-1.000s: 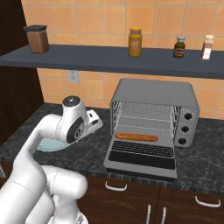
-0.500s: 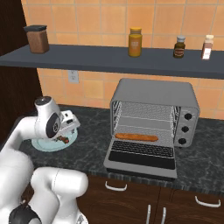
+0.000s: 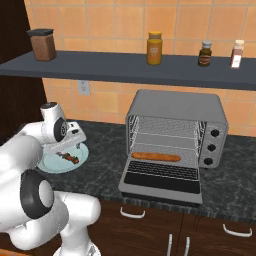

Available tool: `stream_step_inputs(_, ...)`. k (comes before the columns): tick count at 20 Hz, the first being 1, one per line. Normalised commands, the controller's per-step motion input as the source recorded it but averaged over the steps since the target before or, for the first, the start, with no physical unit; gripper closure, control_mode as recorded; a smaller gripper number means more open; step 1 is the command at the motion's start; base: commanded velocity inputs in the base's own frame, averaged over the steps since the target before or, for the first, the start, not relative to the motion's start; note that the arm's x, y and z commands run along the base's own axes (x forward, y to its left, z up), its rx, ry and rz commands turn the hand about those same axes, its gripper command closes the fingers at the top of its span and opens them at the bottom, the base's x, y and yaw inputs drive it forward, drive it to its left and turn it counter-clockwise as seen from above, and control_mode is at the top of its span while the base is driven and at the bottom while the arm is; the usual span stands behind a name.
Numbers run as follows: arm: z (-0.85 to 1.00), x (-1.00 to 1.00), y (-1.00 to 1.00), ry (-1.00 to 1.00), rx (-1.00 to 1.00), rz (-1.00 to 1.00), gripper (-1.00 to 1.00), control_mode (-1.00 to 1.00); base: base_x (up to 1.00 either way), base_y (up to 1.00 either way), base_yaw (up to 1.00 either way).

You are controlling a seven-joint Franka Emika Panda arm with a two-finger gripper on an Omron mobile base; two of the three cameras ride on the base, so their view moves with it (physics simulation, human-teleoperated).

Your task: Pick up the kebab skewer and baguette bread, and place them inside the toaster oven. Close the toaster oven door and start by setting the timer.

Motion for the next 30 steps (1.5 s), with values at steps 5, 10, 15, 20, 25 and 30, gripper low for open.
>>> stream_step_inputs(5,-0.49,0.2,0.16,0.07,0.0,0.0,-1.0,-1.0,0.0,0.0,0.0)
stream_step_inputs(10,-0.6,0.2,0.1,0.06,-0.01,0.0,-1.0,-1.0,0.0,0.0,0.0)
stream_step_inputs(15,-0.29,0.12,0.0,0.04,0.0,0.0,-1.0,-1.0,0.0,0.0,0.0)
stream_step_inputs(20,-0.12,0.17,0.02,0.01,0.0,0.0,-1.0,-1.0,0.0,0.0,0.0)
stream_step_inputs(25,-0.2,0.0,0.0,0.0,0.0,0.0,-1.0,-1.0,0.0,0.0,0.0)
stream_step_inputs(30,-0.18,0.0,0.0,0.0,0.0,0.0,-1.0,-1.0,0.0,0.0,0.0)
